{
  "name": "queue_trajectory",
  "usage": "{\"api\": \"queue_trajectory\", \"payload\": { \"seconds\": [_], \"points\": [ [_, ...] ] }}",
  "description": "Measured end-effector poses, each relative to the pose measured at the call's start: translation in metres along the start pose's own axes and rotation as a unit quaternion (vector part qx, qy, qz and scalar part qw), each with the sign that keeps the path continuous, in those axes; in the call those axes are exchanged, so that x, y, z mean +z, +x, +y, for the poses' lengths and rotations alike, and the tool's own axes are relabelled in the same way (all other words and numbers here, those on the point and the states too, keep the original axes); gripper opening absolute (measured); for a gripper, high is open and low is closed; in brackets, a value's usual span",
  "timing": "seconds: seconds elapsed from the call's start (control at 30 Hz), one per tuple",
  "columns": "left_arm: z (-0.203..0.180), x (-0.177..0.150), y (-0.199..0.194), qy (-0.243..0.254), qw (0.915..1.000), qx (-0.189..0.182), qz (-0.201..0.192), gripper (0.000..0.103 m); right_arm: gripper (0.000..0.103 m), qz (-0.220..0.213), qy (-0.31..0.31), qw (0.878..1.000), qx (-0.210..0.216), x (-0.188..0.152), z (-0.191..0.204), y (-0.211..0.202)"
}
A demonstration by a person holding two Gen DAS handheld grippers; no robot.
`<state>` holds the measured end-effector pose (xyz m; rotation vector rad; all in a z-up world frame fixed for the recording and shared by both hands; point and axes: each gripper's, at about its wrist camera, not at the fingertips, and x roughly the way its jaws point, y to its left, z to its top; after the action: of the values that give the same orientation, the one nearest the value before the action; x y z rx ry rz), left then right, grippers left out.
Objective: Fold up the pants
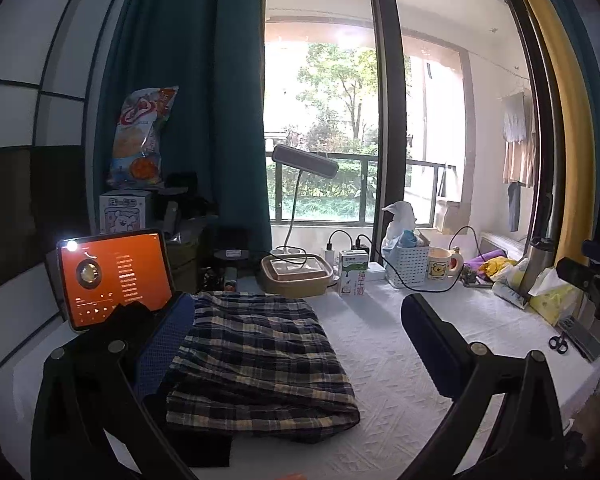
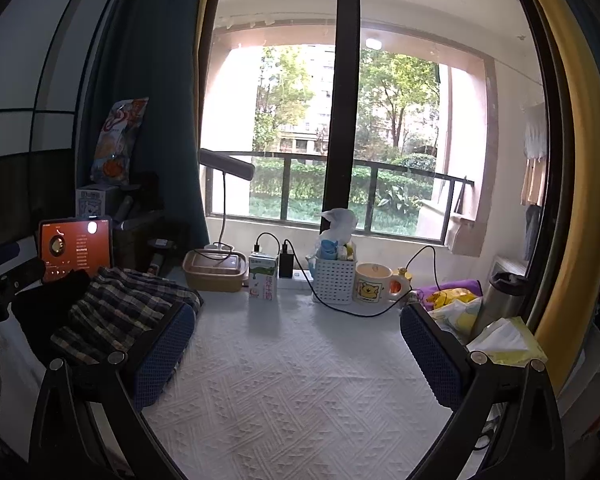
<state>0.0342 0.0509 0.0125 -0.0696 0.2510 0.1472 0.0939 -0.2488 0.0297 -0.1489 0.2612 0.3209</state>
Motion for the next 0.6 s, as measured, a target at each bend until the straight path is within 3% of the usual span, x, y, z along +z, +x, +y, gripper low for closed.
{"api": "queue_trajectory", "payload": {
  "seconds": [0.6],
  "points": [
    [-0.0067, -0.0018, -0.0012, 0.002, 1.0, -0.002, 0.003, 0.102, 0.103, 0.0, 0.003, 1.0, -0.003, -0.0012, 0.001, 0.001]
  ]
}}
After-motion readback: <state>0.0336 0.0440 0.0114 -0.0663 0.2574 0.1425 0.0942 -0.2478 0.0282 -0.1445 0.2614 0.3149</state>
